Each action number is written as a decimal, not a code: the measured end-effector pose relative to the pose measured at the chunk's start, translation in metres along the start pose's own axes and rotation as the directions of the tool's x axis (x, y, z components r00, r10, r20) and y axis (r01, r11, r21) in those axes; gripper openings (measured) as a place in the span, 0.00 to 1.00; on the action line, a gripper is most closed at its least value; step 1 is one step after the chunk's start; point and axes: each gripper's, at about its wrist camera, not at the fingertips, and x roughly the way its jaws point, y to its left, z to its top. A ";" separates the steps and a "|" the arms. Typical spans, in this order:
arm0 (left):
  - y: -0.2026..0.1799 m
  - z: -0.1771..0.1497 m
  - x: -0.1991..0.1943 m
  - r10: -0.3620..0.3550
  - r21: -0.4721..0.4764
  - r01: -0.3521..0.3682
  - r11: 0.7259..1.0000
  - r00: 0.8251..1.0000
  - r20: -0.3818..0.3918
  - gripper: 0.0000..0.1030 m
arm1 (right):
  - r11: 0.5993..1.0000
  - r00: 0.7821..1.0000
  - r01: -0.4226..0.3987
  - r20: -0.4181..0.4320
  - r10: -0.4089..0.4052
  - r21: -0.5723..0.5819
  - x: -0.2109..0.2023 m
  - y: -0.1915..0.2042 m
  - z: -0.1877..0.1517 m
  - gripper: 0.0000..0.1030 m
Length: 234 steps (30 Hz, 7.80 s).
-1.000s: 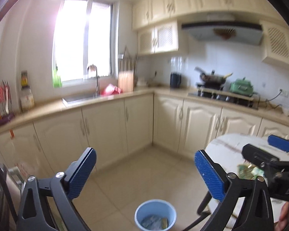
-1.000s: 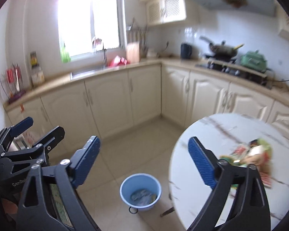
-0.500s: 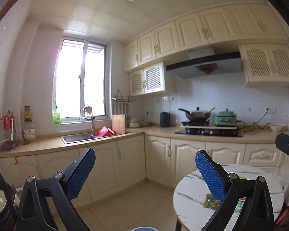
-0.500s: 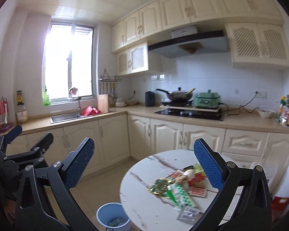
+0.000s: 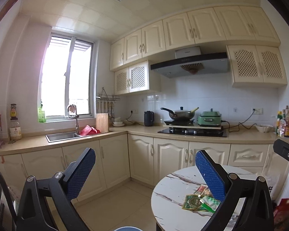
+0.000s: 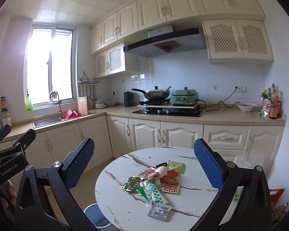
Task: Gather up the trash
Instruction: 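Move both tools back from the bin toward the table, then grasp the green-checked plastic wrapper with the right gripper and lift it, then grasp the brown ginger-like lump with the left gripper while the right holds the wrapper, then carry both items over the blue bin and open both grippers, then move both tools back from the bin toward the table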
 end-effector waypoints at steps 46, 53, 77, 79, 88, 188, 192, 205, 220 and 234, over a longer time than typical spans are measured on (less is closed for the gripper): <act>-0.043 -0.015 0.348 -0.245 -0.024 0.283 0.959 0.782 -0.573 0.99 | 0.985 0.777 -0.170 -0.612 0.146 0.020 0.240 -0.076 -0.176 0.75; -0.039 -0.018 0.328 -0.217 -0.012 0.257 0.966 0.790 -0.573 0.99 | 0.966 0.712 -0.254 -0.685 0.155 -0.046 0.263 -0.046 -0.198 0.59; -0.062 -0.003 0.285 -0.227 -0.017 0.262 0.965 0.798 -0.558 0.99 | 0.963 0.748 -0.270 -0.633 0.200 -0.014 0.248 -0.068 -0.172 0.46; -0.059 -0.004 0.285 -0.226 -0.018 0.261 0.965 0.796 -0.561 0.99 | 0.960 0.710 -0.281 -0.670 0.215 0.010 0.256 -0.066 -0.176 0.48; -0.054 -0.005 0.293 -0.224 -0.023 0.257 0.966 0.790 -0.571 0.99 | 0.953 0.680 -0.298 -0.712 0.178 -0.047 0.276 -0.042 -0.192 0.64; 0.307 -0.188 0.401 -0.246 -0.308 -0.005 0.951 0.592 -0.768 0.45 | 0.882 0.495 -0.471 -0.835 0.239 -0.027 0.428 0.302 -0.376 0.60; 0.285 -0.206 0.435 -0.251 -0.315 -0.008 0.949 0.582 -0.773 0.45 | 0.882 0.499 -0.471 -0.834 0.235 -0.033 0.445 0.298 -0.383 0.67; 0.248 -0.211 0.458 -0.233 -0.297 -0.023 0.955 0.563 -0.793 0.68 | 0.912 0.544 -0.406 -0.818 0.187 -0.062 0.451 0.280 -0.384 0.90; 0.271 -0.122 0.373 0.084 -0.135 -0.248 0.959 0.709 -0.701 0.71 | 0.834 0.540 -0.552 -0.770 0.341 -0.018 0.392 0.304 -0.329 0.90; 0.151 0.036 0.216 0.198 -0.111 -0.240 0.964 0.933 -0.300 0.90 | 0.849 0.827 -0.487 -0.423 0.371 -0.207 0.205 0.265 -0.168 0.97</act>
